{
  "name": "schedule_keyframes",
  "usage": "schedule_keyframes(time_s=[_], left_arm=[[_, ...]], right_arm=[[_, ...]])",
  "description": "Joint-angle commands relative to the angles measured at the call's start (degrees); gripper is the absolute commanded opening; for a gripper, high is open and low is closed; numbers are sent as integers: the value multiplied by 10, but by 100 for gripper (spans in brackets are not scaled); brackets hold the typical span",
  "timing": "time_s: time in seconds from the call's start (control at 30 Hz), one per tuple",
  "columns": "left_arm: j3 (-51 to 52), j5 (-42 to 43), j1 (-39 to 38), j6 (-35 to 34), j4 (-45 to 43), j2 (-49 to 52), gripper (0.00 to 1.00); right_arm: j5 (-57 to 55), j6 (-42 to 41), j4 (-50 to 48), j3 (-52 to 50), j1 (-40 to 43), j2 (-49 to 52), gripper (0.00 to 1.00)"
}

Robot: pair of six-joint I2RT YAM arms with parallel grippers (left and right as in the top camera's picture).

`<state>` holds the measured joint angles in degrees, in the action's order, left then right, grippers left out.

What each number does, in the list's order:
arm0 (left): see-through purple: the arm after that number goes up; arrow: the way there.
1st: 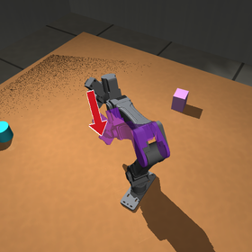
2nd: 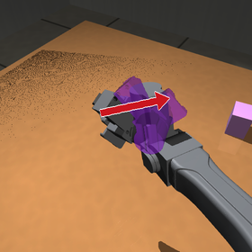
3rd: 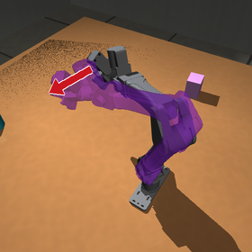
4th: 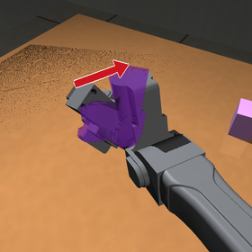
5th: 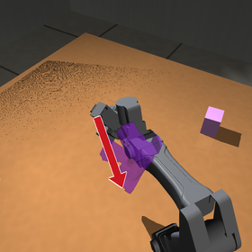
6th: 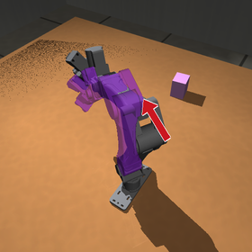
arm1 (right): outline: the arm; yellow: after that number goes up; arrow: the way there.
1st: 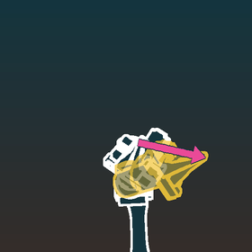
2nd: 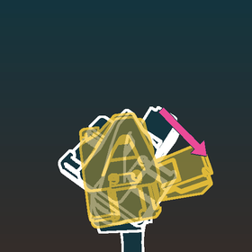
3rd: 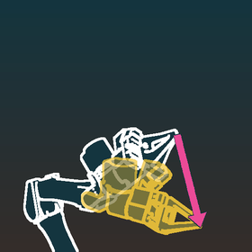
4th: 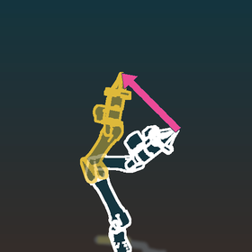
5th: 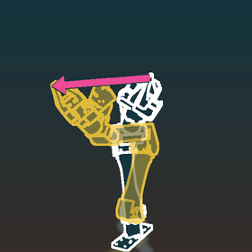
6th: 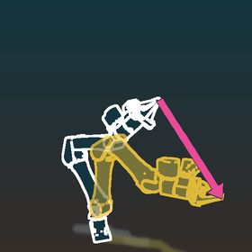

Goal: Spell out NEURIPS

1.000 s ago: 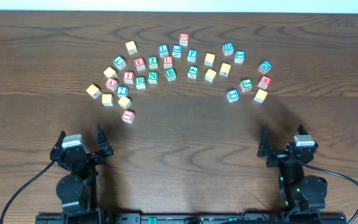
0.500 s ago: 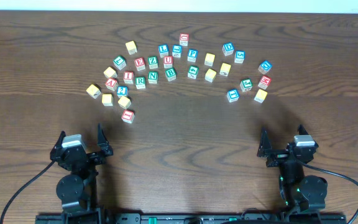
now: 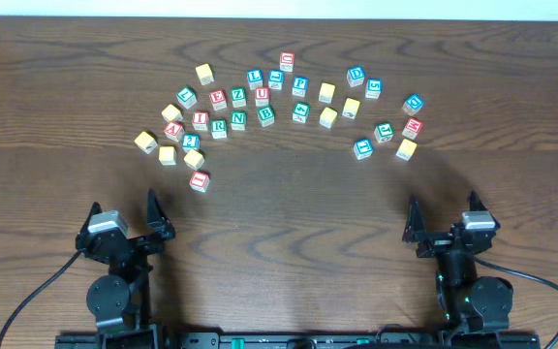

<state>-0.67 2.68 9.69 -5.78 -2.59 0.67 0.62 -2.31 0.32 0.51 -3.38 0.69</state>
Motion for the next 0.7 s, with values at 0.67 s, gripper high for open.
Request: schedule_keyframes(time_s=[0.67], left_arm=[[-403, 44, 1, 5, 176, 401, 98]], right_arm=[[28, 7, 78, 214, 5, 195, 99]])
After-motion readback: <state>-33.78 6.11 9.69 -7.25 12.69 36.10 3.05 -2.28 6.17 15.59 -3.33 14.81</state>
